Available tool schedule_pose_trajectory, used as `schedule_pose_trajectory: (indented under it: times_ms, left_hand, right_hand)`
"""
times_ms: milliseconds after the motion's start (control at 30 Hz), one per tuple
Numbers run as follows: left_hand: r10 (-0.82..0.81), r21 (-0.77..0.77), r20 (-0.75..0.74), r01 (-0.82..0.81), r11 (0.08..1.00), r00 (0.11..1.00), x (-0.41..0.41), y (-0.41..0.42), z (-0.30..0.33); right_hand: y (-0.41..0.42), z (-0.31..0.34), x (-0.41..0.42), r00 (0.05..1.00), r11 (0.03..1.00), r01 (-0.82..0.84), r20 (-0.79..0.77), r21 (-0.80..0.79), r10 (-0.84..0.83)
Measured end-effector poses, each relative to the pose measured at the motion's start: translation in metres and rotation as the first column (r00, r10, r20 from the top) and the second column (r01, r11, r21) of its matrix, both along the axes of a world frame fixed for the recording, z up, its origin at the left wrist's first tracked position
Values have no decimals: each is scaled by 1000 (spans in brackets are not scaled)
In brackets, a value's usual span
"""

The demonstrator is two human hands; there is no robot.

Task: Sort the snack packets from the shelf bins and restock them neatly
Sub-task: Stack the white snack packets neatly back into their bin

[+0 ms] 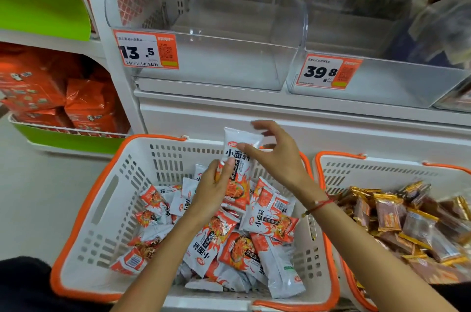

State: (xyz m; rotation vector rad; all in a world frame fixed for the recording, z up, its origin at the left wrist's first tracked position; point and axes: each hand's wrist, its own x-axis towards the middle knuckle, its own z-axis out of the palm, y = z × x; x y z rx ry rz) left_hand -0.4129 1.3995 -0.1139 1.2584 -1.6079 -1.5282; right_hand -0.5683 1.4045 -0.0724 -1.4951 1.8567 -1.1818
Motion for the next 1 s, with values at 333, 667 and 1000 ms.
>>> schedule_pose_trajectory:
  times_ms: [333,667,1000]
  left_hand:
    - [165,-173,-209,-203,964,964,6,-37,66]
    - [492,-813,-160,-397,426,856,81,-138,173]
    - [718,-959,26,-184,214,696,108,-255,142]
  right_hand:
    - [-2,58,35,851,911,-401,406,98,332]
    - [-81,151,68,832,946,-272,451,-174,322]
    - [-237,177,53,918,977,-205,360,64,169]
